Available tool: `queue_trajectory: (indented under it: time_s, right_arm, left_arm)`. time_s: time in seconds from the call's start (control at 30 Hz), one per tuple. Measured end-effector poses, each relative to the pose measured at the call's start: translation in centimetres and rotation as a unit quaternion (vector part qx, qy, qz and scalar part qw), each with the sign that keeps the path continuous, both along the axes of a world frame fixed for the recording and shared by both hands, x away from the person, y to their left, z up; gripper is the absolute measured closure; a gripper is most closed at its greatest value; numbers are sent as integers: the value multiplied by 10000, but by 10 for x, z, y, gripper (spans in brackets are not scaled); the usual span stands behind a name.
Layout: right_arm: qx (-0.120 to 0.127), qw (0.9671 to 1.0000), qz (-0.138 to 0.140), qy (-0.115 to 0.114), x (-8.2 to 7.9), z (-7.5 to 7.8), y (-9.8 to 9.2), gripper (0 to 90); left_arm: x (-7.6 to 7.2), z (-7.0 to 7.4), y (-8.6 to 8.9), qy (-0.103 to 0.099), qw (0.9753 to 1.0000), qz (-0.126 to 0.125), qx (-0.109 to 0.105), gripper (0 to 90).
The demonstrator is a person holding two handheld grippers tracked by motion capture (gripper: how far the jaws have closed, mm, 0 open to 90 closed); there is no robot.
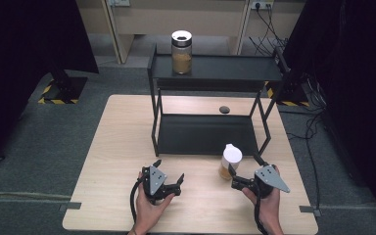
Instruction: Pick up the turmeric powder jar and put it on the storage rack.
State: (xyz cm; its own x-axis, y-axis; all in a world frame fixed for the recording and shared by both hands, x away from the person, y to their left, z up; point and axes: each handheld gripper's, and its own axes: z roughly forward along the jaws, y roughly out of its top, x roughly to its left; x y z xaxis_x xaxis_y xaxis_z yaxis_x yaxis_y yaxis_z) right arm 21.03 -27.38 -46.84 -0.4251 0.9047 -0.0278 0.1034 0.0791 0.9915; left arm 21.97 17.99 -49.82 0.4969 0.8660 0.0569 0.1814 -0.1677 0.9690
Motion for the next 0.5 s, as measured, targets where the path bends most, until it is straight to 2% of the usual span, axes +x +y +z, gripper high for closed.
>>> queue_trajectory:
  time_s: [0.27,0.5]
  right_arm:
    - [-54,9999,4,126,12,-6,14,35]
    - [-102,9998,-61,136,19,-10,22,92]
  left_arm:
    - [1,0,1,11,10000,-18,-15,35]
    - [2,0,2,38,10000,-29,-56,35]
